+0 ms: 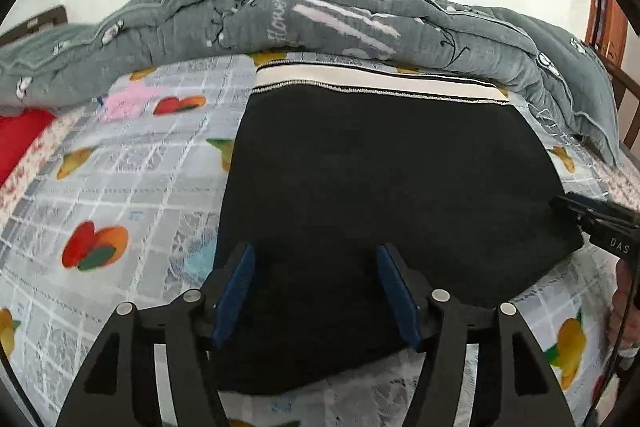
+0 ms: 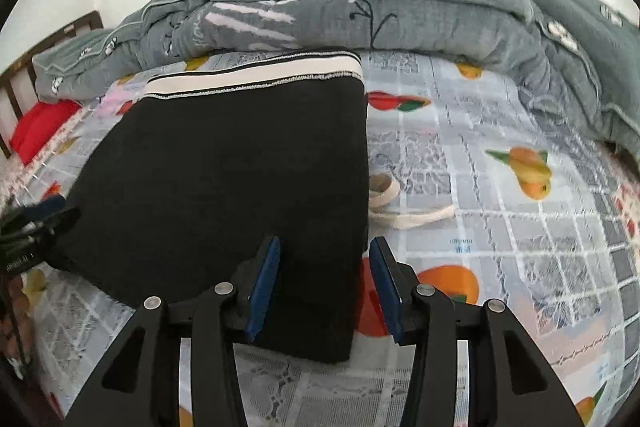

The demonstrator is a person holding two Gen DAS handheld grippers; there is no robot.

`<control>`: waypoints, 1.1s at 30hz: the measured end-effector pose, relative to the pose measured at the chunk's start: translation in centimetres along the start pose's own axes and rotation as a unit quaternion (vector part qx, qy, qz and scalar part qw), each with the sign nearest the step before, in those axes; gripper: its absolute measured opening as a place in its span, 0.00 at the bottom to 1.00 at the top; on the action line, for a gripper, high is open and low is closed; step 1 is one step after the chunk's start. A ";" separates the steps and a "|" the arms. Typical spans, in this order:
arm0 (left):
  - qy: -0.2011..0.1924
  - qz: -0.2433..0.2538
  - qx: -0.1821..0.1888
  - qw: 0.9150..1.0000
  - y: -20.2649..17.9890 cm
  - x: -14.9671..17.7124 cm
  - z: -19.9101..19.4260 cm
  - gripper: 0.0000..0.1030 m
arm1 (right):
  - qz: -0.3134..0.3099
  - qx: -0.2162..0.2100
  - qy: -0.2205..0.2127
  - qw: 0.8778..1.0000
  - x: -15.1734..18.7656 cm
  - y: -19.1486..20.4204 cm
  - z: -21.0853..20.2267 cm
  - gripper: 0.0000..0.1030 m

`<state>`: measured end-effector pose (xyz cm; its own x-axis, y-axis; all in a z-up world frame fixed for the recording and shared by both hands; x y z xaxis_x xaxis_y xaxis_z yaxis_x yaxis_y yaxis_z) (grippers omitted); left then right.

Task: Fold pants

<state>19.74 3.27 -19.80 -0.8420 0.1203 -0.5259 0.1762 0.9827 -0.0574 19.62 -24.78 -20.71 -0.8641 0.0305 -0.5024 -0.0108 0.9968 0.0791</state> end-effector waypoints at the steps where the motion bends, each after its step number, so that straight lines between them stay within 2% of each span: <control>1: 0.002 -0.004 0.002 1.000 0.0 0.0 -0.2 0.61 | 0.006 -0.005 0.006 1.000 0.1 -0.2 -0.1 0.44; 4: 0.015 -0.017 0.002 1.000 0.0 0.4 -1.1 0.61 | 0.018 -0.004 0.020 1.000 0.6 -0.4 -0.7 0.44; 8: 0.027 -0.022 0.016 0.999 -1.0 1.5 -2.9 0.61 | 0.006 0.033 0.017 0.999 1.8 -0.2 -2.8 0.44; 15: -0.011 -0.012 0.011 1.000 -4.5 2.6 -9.6 0.61 | 0.011 0.054 0.003 0.998 2.9 -0.3 -9.3 0.44; 17: -0.020 -0.007 0.015 1.000 -5.5 2.9 -11.5 0.61 | 0.018 0.068 -0.015 0.997 3.3 -0.5 -11.8 0.44; 18: -0.027 -0.003 0.015 1.000 -6.1 3.0 -12.6 0.62 | 0.020 0.072 -0.021 0.997 3.5 -0.5 -12.8 0.47; 22: -0.046 0.002 0.010 0.999 -7.5 3.8 -16.1 0.70 | 0.029 0.074 -0.054 0.995 4.5 -0.8 -16.9 0.78; 25: -0.058 0.006 0.005 0.998 -8.5 4.5 -18.3 0.71 | 0.038 0.076 -0.082 0.993 5.6 -1.2 -19.4 0.84; 29: -0.080 0.009 -0.016 0.997 -9.3 5.6 -20.6 0.78 | 0.049 0.066 -0.081 0.993 6.8 -1.5 -21.3 0.88; 33: -0.076 0.001 -0.012 0.997 -9.7 6.5 -21.7 0.78 | 0.040 0.067 -0.084 0.993 8.3 -1.3 -22.7 0.94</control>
<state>1.47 -2.44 -4.27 -0.7539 0.1010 -0.6492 0.1640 0.9858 -0.0370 1.05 -27.49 -5.41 -0.7636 0.1110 -0.6360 0.1319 0.9912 0.0146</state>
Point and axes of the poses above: each gripper's, at about its wrist camera, not at the fingertips, and z roughly the way its jaws point, y to its left, x to its underside, the point moved 6 cm from there along z, roughly the way its jaws point, and after that the axes turned 12 degrees about y, right-handed, at the moved point
